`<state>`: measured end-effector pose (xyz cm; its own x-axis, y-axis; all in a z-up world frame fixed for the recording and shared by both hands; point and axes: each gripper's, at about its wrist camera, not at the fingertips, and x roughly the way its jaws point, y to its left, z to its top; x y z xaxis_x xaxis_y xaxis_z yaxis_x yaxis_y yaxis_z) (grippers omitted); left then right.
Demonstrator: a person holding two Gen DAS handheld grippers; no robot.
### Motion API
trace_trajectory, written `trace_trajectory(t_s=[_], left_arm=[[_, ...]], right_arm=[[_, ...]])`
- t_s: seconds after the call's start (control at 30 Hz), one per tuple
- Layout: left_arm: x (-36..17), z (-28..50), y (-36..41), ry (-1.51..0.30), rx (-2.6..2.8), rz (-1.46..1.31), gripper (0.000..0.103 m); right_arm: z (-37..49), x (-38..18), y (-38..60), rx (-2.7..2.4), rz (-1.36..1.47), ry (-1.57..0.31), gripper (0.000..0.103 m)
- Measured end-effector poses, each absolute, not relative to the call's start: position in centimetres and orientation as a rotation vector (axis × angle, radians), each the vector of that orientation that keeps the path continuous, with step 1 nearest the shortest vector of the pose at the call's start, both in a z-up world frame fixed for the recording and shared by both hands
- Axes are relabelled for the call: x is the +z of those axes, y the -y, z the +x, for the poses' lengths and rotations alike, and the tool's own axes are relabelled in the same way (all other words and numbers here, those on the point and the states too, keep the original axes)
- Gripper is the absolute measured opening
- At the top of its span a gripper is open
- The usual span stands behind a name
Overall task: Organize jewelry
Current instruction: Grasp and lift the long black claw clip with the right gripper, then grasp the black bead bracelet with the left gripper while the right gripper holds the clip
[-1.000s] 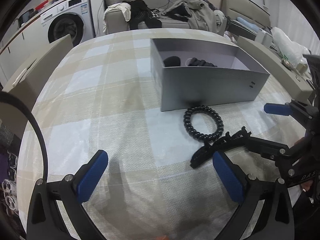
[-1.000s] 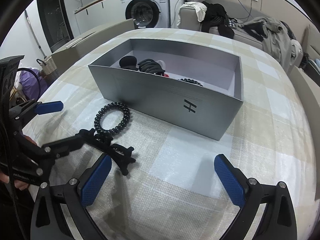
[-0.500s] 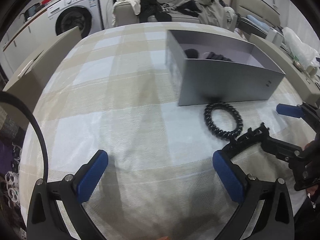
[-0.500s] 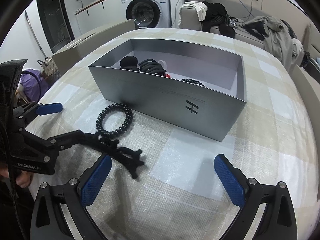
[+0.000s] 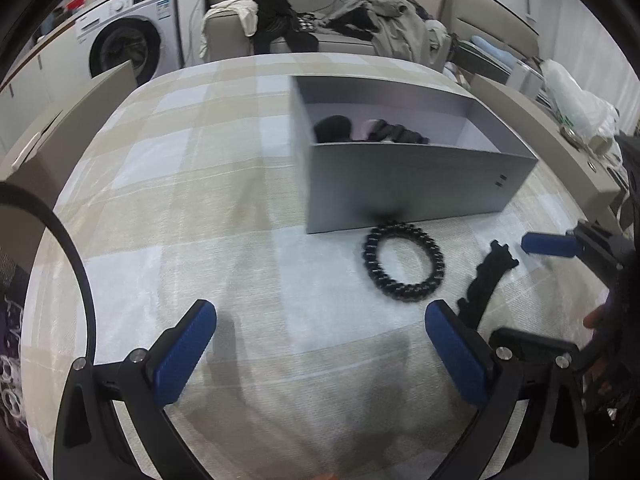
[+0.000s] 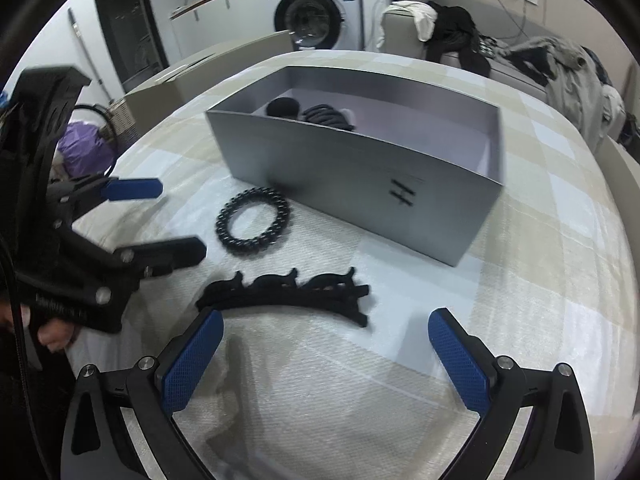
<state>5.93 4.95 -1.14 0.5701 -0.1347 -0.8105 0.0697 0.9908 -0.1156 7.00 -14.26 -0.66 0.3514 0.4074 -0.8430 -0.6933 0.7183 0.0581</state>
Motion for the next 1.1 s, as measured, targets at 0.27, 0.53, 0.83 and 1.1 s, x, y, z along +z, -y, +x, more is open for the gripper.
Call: trace_trajectory(t_s=[0.27, 0.53, 0.83, 1.1], left_arm=[[-1.3, 5.6, -5.8, -0.957, -0.082, -0.121, 0.102], [-1.4, 5.9, -5.0, -0.959, -0.102, -0.113, 0.102], [-1.1, 6.6, -4.6, -0.96, -0.108, -0.101, 0.102], [-1.2, 8.3, -3.6, -0.955, -0.092, -0.073, 0.102]], right_arm=[[6.1, -1.3, 11.8, 0.75, -0.447, -0.947, 0.103], [6.7, -1.4, 11.4, 0.736, -0.445, -0.95, 0.103], [6.7, 0.1, 13.0, 0.749, -0.346, -0.89, 0.096], [7.5, 1.6, 15.7, 0.735, -0.218, -0.858, 0.096]])
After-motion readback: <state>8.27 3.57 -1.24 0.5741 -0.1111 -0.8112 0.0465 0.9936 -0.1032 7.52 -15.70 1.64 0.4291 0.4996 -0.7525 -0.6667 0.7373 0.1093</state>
